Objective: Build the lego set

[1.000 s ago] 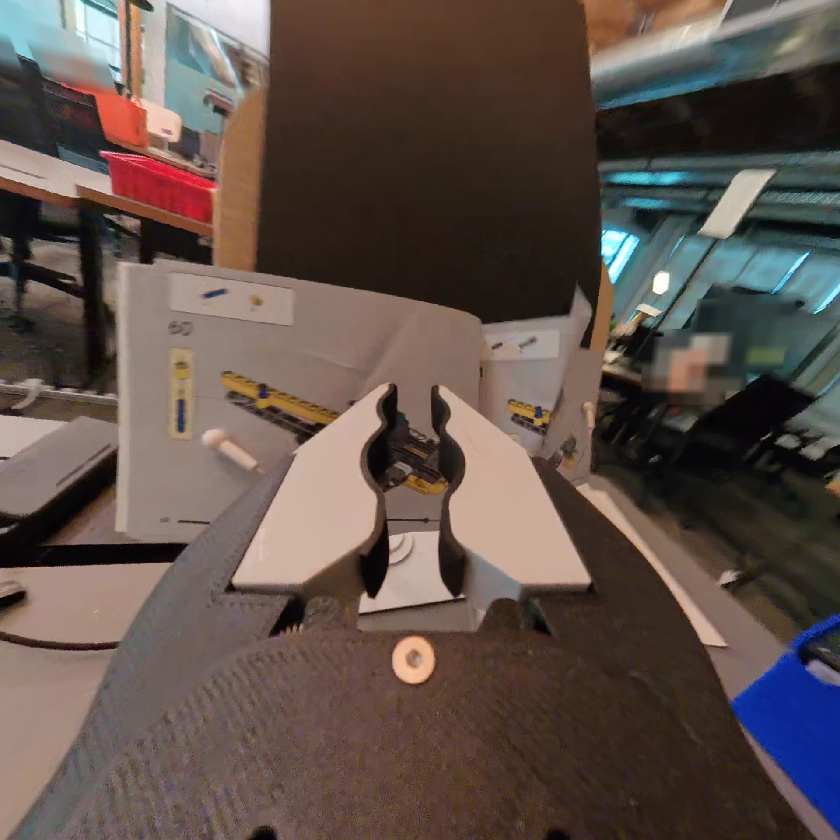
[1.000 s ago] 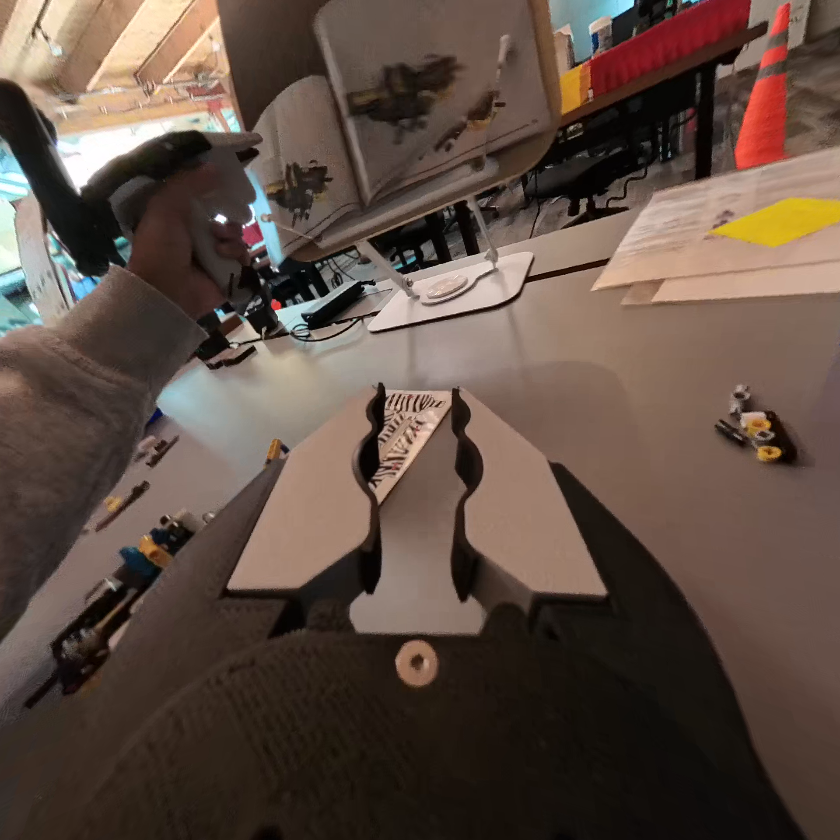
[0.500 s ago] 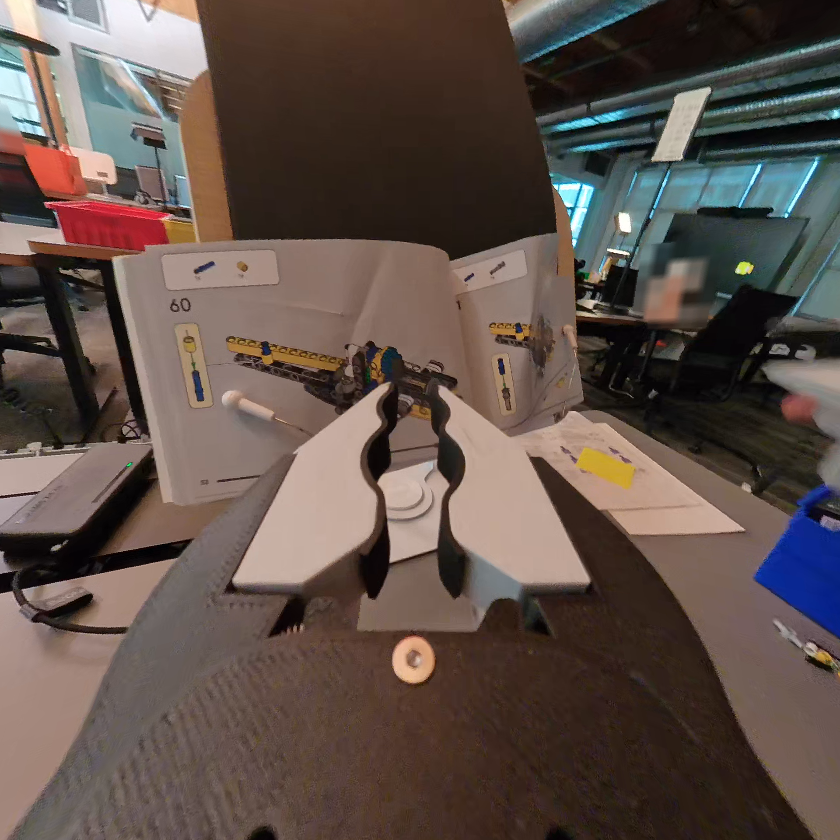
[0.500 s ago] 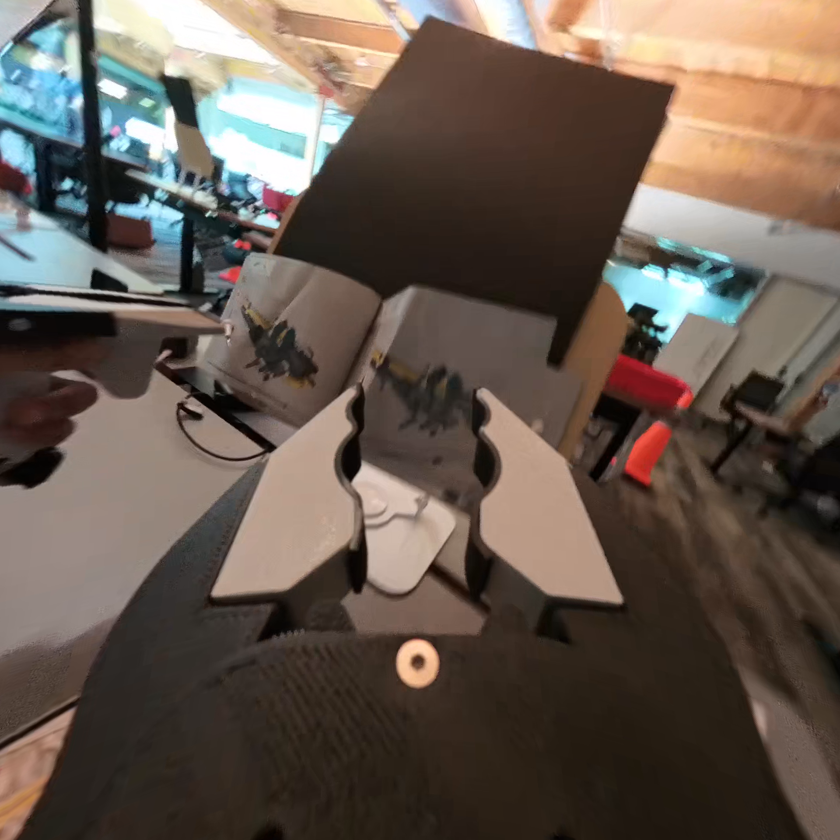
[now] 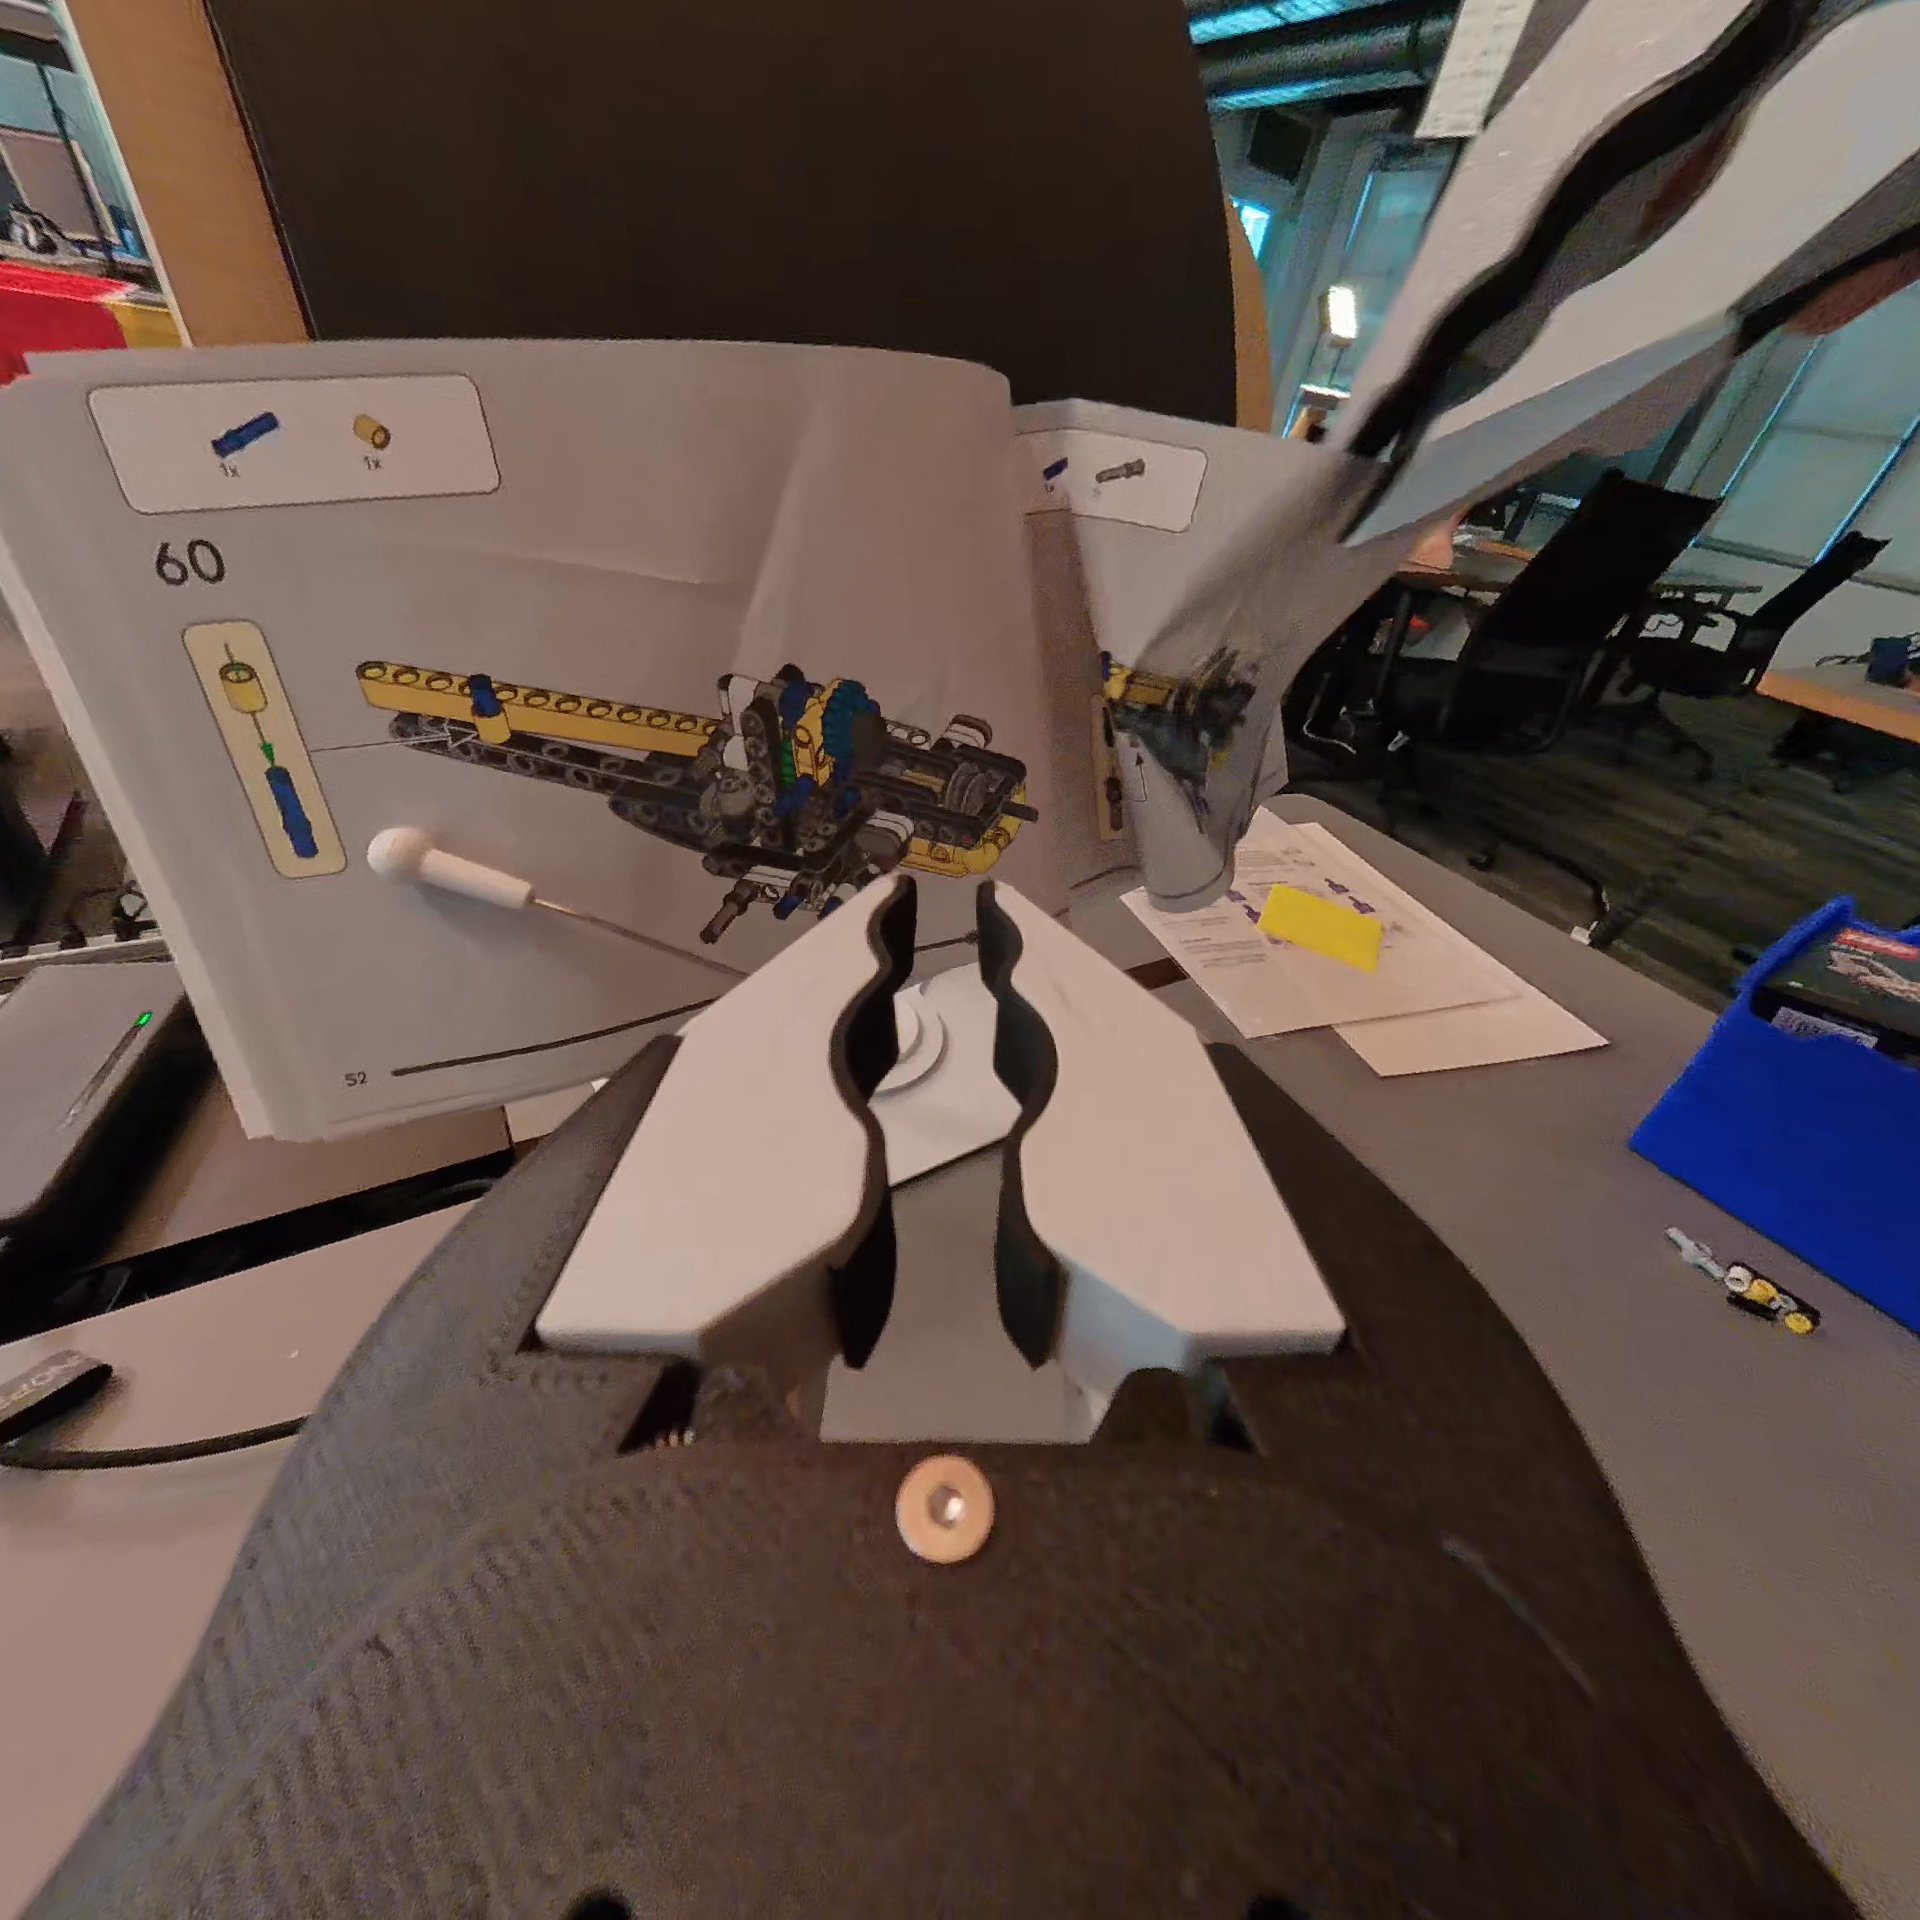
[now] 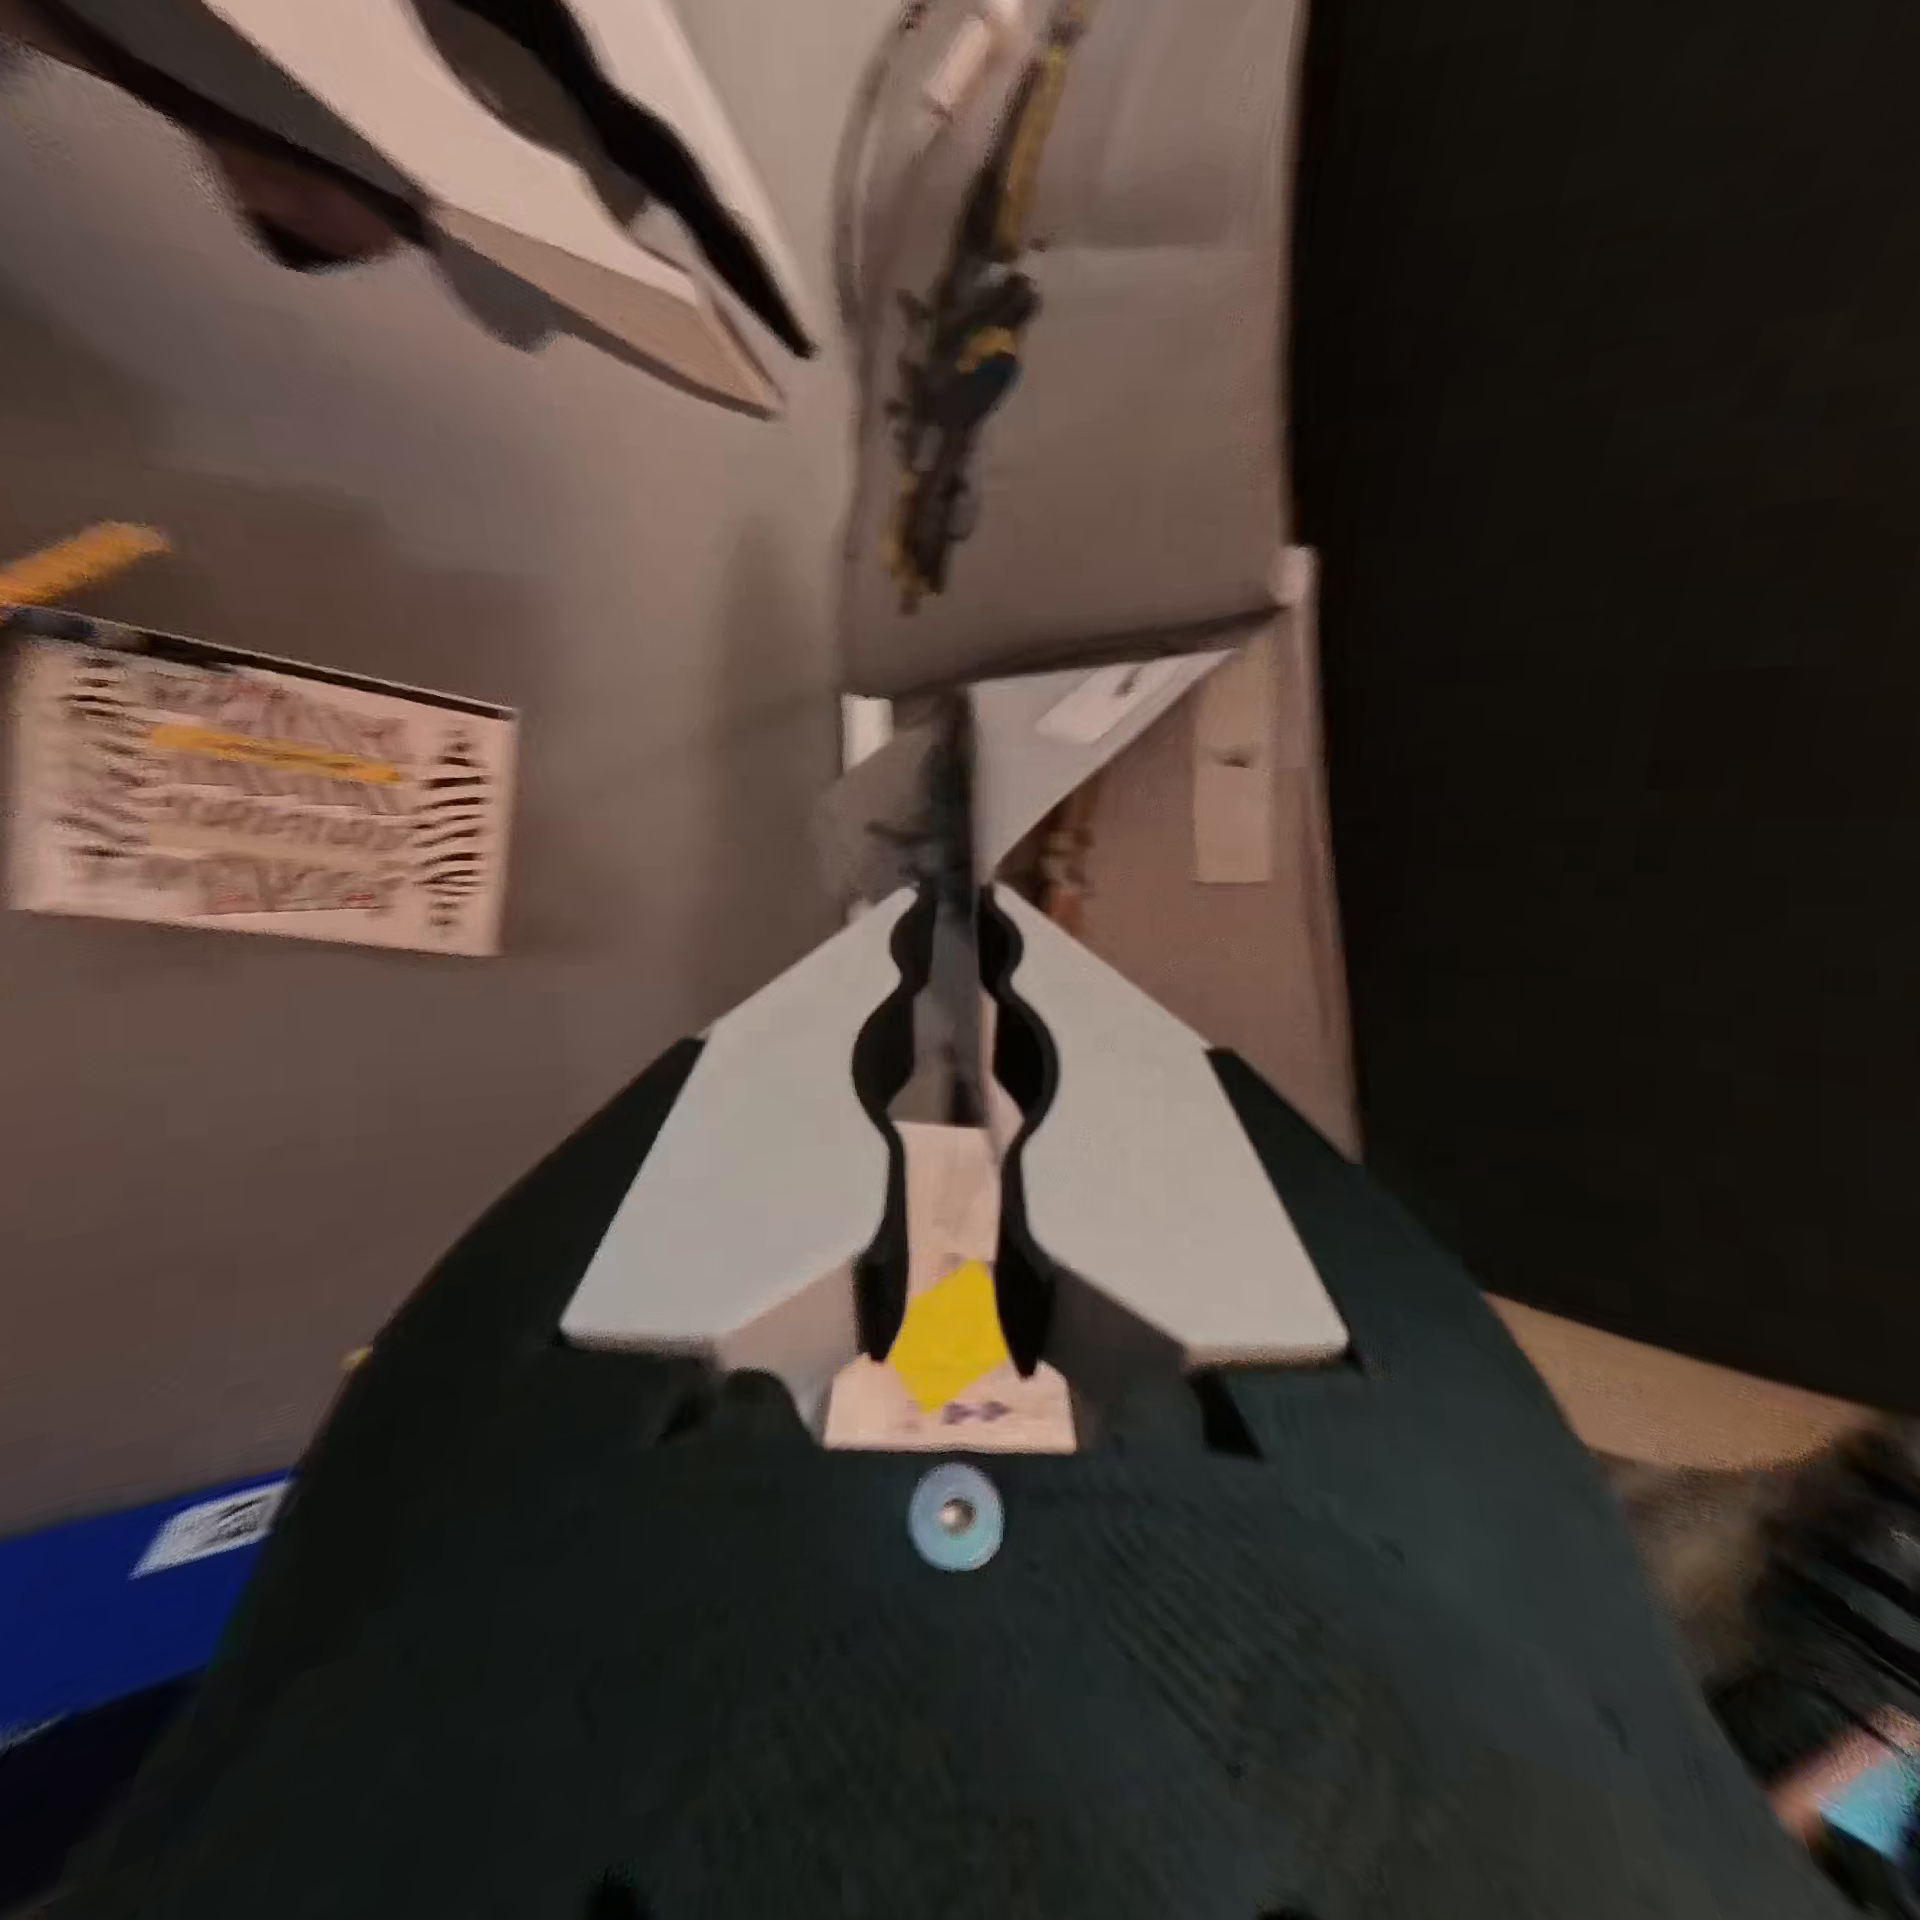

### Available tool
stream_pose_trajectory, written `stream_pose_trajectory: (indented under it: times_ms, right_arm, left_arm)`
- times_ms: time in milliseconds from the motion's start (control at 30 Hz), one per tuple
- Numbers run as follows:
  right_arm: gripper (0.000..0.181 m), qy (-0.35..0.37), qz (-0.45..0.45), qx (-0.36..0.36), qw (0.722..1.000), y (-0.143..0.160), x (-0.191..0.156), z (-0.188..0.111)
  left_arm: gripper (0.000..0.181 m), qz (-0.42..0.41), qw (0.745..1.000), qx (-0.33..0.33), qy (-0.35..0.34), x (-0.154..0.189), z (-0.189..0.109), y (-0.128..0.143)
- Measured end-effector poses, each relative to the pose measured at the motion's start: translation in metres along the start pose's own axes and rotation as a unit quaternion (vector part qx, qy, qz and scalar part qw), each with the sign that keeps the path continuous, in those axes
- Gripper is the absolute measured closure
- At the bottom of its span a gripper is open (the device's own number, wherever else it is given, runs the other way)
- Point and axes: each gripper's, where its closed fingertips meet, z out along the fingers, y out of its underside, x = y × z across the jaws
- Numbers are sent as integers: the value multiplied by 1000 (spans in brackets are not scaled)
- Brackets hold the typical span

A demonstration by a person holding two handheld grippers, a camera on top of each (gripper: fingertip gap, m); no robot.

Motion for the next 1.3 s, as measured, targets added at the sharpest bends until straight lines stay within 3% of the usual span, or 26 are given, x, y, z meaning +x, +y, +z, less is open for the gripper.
stream_pose_trajectory:
  times_ms: [100, 300, 433, 533, 700, 833, 933, 967, 1000, 1067, 1200, 1300]
  right_arm:
    - [173, -101, 39, 13, 994, -10, -32, -6]
    - [180, -167, 82, 138, 973, -64, -43, -4]
    - [180, -179, 143, 202, 952, -96, -28, 4]
    - [180, -167, 154, 200, 953, -105, -21, 19]
    - [175, -129, 161, 198, 958, -117, -12, 37]
    - [166, -116, 161, 188, 962, -125, -9, 46]
    - [164, -108, 170, 186, 962, -129, -4, 50]
    - [162, -109, 173, 184, 961, -130, -4, 50]
    - [158, -110, 172, 182, 962, -130, -5, 49]
    - [139, -101, 160, 184, 965, -131, -4, 45]
    - [116, -62, 119, 225, 965, -145, 5, 26]
    - [109, -116, 69, 232, 963, -155, -14, 17]
  left_arm:
    - [164, -8, 1000, 8, 28, 5, -2, -2]
    - [146, -8, 996, 28, 90, 26, -7, -10]
    - [118, 8, 989, 30, 141, 44, -15, -16]
    - [111, -49, 978, 49, 196, 50, -29, -31]
    - [99, -152, 943, 101, 279, 29, -65, -63]
    - [98, -89, 976, 24, 199, 10, -50, -32]
    - [100, -64, 980, -10, 190, 19, -39, -18]
    - [114, -57, 986, -20, 153, 11, -32, -13]
    - [141, -54, 994, -28, 94, -5, -25, -9]
    - [179, -55, 998, -23, 29, -27, -22, -5]
    - [181, -68, 995, -17, 66, -26, -25, -6]
    - [181, -77, 994, -9, 74, -26, -27, -9]
